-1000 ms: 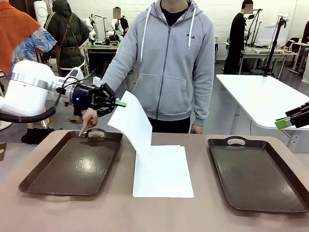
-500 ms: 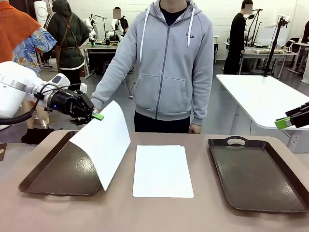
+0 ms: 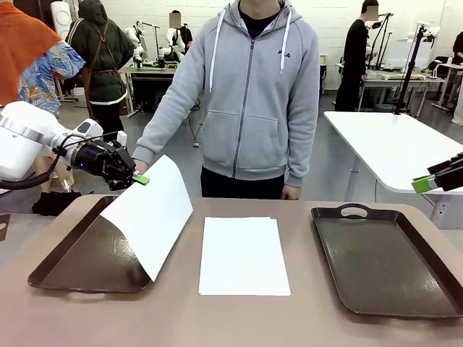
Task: Sort the A4 documents.
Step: Place the A4 Paper in the designated Handle tray.
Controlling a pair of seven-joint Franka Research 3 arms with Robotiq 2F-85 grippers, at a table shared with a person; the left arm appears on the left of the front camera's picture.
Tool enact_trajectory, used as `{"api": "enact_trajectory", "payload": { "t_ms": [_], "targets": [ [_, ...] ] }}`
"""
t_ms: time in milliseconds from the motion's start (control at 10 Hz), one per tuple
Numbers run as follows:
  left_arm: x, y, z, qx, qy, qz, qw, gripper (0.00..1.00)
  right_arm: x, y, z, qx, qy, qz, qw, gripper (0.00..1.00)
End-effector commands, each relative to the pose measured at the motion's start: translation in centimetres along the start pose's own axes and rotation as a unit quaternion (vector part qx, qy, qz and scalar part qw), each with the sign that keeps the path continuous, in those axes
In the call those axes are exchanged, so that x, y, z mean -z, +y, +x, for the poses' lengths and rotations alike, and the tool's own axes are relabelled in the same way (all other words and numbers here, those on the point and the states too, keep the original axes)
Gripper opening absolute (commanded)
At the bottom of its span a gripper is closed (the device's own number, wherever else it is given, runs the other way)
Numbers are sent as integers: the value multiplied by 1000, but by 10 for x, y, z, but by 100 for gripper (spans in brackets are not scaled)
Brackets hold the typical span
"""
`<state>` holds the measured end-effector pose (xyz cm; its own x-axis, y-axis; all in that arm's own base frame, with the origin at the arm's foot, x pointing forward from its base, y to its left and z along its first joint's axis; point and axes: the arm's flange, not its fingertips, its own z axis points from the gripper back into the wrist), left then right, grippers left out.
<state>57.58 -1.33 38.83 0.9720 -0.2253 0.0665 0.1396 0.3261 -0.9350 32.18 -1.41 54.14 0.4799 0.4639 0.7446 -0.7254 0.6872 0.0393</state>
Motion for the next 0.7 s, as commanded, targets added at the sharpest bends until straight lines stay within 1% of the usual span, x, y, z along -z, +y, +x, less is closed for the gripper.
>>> {"api": "enact_trajectory", "payload": {
  "t_ms": [0,200,300,600],
  "targets": [
    [-2,5,-1,-21,4,37,999,1,2,-1,-1,1,-2,6,1000,100],
    [0,15,-10,-66,-1,97,993,1,2,-1,-1,1,-2,6,1000,100],
    [-2,20,-12,-95,-8,135,986,1,2,-1,-1,1,-2,6,1000,100],
    [-9,17,-17,-117,-42,217,968,1,2,-1,-1,1,-2,6,1000,100]
  ]
}}
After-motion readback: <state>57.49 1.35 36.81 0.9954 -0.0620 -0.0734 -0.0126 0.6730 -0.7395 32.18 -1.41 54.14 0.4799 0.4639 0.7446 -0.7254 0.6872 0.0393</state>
